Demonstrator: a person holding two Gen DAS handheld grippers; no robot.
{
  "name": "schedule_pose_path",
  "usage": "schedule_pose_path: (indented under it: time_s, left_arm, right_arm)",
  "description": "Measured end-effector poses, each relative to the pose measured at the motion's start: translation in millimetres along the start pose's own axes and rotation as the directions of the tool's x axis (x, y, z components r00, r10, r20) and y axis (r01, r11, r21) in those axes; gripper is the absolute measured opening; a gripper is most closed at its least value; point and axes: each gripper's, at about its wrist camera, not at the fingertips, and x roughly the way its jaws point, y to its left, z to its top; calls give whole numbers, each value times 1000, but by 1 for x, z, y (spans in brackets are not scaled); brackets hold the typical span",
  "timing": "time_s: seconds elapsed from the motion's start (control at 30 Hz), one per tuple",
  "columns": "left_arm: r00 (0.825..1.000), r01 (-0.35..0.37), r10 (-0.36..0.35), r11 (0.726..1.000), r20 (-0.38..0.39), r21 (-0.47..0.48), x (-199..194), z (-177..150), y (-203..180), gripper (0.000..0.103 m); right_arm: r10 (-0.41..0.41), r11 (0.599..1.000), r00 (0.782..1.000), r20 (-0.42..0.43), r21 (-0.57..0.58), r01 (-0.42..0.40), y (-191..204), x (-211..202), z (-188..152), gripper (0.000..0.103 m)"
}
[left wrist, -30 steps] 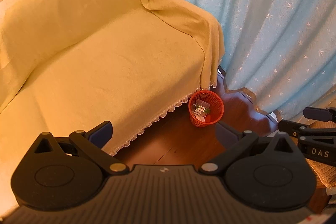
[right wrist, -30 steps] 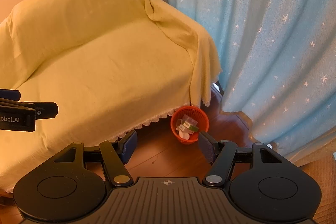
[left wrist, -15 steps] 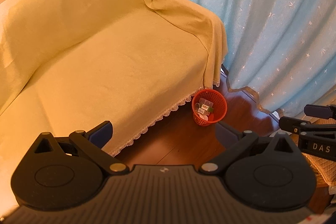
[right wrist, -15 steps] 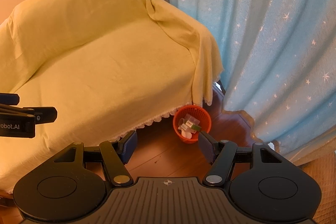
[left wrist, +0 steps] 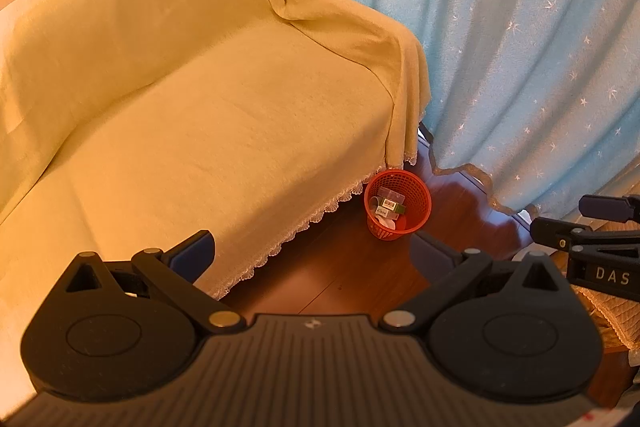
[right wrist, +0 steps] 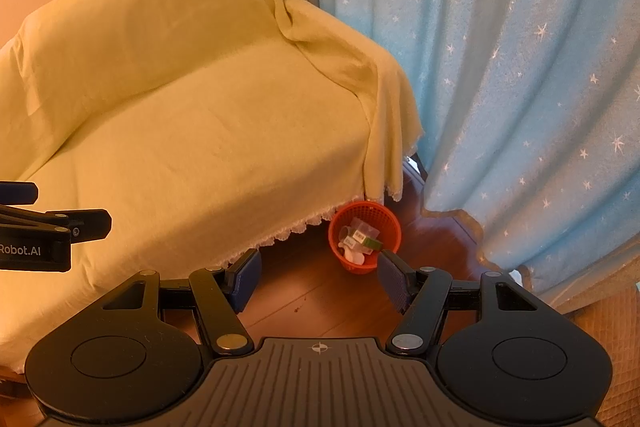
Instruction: Organize objects
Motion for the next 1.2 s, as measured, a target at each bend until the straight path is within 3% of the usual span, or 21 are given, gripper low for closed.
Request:
schedule_pose_path:
  time_s: [1.2]
  left_arm:
    - [999,3,-3,1000,-36,17,15,-3,1,102]
  right_arm:
    - [-18,999,999,-36,31,19,1,10,-2,62]
